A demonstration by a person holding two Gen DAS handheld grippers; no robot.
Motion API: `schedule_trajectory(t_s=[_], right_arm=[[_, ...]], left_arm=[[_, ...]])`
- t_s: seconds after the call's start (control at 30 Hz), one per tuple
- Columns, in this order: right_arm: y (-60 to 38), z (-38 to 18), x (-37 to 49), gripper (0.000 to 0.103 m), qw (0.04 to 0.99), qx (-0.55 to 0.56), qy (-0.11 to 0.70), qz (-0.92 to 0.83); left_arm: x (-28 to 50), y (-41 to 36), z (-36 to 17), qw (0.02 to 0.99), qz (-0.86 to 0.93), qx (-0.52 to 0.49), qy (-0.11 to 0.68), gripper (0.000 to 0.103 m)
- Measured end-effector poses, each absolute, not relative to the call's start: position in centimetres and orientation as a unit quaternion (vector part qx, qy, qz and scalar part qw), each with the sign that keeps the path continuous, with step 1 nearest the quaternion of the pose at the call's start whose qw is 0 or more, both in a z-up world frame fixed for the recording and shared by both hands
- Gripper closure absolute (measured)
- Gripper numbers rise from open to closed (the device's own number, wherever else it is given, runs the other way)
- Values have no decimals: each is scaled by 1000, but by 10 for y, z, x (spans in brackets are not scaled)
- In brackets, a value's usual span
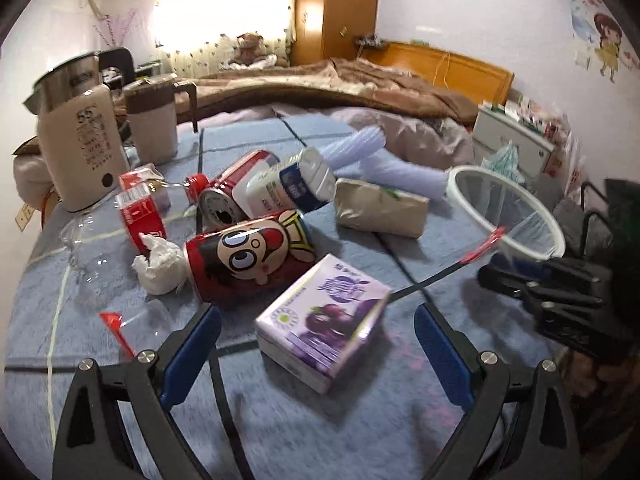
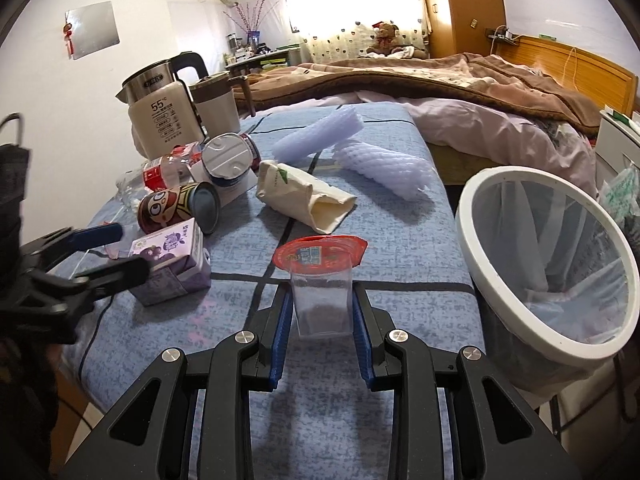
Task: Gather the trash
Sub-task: 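Grasp the clear plastic cup with the right tool while the left tool grasps the purple milk carton, then carry both items over the mesh trash bin and open both tools to drop them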
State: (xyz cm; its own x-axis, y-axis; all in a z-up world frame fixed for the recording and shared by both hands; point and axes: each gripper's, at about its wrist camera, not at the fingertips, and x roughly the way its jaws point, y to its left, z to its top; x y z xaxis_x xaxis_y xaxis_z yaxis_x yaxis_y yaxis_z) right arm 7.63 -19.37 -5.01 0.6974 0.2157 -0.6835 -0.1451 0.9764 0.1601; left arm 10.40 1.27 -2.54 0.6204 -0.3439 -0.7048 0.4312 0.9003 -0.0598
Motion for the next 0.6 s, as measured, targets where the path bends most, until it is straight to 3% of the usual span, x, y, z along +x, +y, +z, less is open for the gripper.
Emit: schedule_trajectory(t_s=[0.3, 0.5, 0.6], right_arm=[[-193, -50, 79, 73, 919, 44, 379, 97], [-194, -49, 82, 73, 919, 45, 380, 97], [-195, -49, 82, 73, 919, 45, 379, 98]], left_arm=[[126, 3, -48, 875, -242, 69, 414, 5], [122, -4, -52, 867, -256, 64, 422, 27], [120, -4, -52, 866, -257, 56, 425, 28]])
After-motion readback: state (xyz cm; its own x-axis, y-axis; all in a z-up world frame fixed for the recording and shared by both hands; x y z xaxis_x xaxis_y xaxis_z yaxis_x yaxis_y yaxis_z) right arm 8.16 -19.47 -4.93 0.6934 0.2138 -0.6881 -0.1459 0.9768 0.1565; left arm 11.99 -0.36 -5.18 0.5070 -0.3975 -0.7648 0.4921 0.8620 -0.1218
